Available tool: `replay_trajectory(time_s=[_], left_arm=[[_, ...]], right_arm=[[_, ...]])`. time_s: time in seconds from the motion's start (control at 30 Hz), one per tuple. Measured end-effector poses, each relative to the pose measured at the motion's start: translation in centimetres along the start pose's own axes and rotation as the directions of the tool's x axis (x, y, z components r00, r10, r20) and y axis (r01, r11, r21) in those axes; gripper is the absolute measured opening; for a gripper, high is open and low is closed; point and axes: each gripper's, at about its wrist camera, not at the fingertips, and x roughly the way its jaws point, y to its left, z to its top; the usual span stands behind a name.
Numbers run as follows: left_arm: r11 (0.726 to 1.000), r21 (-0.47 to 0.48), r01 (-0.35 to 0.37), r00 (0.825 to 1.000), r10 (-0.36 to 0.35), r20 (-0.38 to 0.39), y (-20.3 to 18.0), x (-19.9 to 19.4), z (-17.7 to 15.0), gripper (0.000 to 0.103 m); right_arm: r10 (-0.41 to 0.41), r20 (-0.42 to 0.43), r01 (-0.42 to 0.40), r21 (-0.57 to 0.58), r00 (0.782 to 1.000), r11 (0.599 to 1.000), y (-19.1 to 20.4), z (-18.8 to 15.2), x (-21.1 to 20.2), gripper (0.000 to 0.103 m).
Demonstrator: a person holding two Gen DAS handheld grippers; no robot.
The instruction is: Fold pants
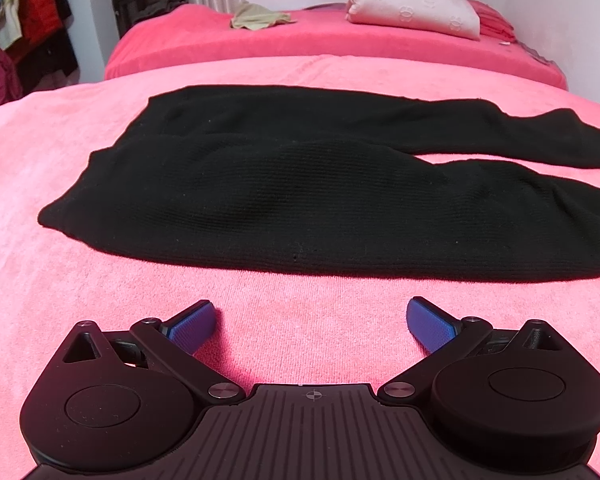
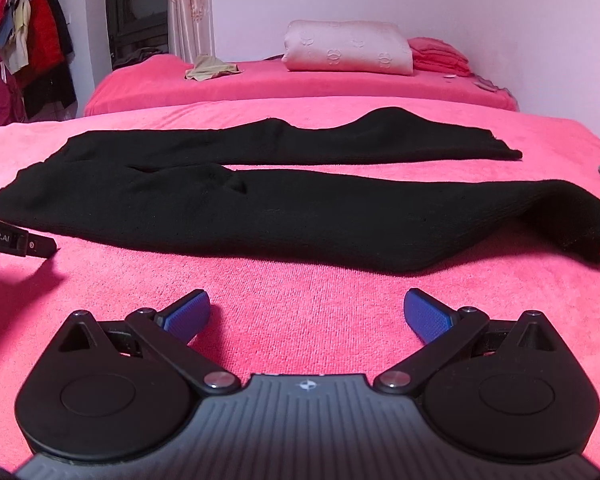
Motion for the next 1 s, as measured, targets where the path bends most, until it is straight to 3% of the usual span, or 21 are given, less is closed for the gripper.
replay_trajectory(time_s=[0.1, 0.23, 0.4, 0.47, 0.53, 0.6, 0.63, 0.7, 0.77, 0.87, 0.9, 0.93, 1.0], left_arm=[[1.000, 0.000, 0.000, 1.000, 0.000, -0.018, 0.2, -0.1, 0.2, 0.103], [0.999, -0.024, -0.024, 0.999, 0.023, -0.034, 1.1, -0.6, 0.4, 0.103], [0.995, -0.082, -0.061, 0.998, 0.058, -0.035, 3.0, -0.8, 0.5, 0.103], [0.993, -0.100, -0.067, 0.997, 0.063, -0.044, 3.6, -0.8, 0.6, 0.103], [0.991, -0.109, -0.072, 0.997, 0.067, -0.048, 4.0, -0.8, 0.6, 0.103], [0.991, -0.110, -0.075, 0.996, 0.070, -0.046, 4.2, -0.9, 0.5, 0.103], [0.991, -0.112, -0.074, 0.997, 0.070, -0.044, 4.3, -1.0, 0.5, 0.103], [0.991, -0.116, -0.071, 0.997, 0.067, -0.043, 4.5, -1.1, 0.5, 0.103], [0.990, -0.118, -0.075, 0.997, 0.070, -0.042, 4.7, -1.1, 0.5, 0.103], [0.989, -0.126, -0.083, 0.996, 0.079, -0.041, 5.2, -1.0, 0.5, 0.103], [0.988, -0.130, -0.080, 0.996, 0.075, -0.040, 5.4, -1.0, 0.5, 0.103], [0.988, -0.135, -0.077, 0.997, 0.073, -0.040, 5.6, -0.9, 0.5, 0.103], [0.986, -0.149, -0.076, 0.997, 0.071, -0.038, 6.1, -0.9, 0.5, 0.103]], right_arm=[[0.030, -0.004, -0.030, 0.035, 1.000, 0.999, -1.4, 0.7, -0.2, 0.103], [-0.034, 0.029, 0.029, 0.164, 0.999, 0.986, -5.3, 2.2, -0.5, 0.103], [-0.002, 0.026, -0.009, 0.421, 1.000, 0.907, -11.8, 3.6, 1.1, 0.103], [-0.010, 0.047, -0.014, 0.472, 0.999, 0.881, -13.2, 4.2, 1.5, 0.097], [-0.010, 0.062, -0.024, 0.513, 0.998, 0.858, -14.4, 4.7, 2.3, 0.069], [0.002, 0.058, -0.035, 0.564, 0.998, 0.825, -15.8, 4.7, 3.5, 0.054], [0.000, 0.062, -0.036, 0.576, 0.998, 0.817, -16.4, 4.8, 4.0, 0.035], [-0.006, 0.067, -0.033, 0.565, 0.998, 0.825, -17.2, 5.1, 4.2, 0.011], [-0.030, 0.120, -0.040, 0.540, 0.992, 0.841, -17.5, 5.1, 3.1, 0.011], [-0.120, 0.153, 0.023, 0.520, 0.981, 0.854, -18.1, 4.7, 1.8, 0.012], [-0.108, 0.109, 0.036, 0.524, 0.988, 0.851, -18.6, 4.5, 2.2, 0.023], [-0.093, 0.051, 0.052, 0.530, 0.994, 0.846, -19.1, 4.3, 2.7, 0.047], [-0.132, 0.088, 0.060, 0.561, 0.987, 0.826, -20.2, 3.6, 1.5, 0.057]])
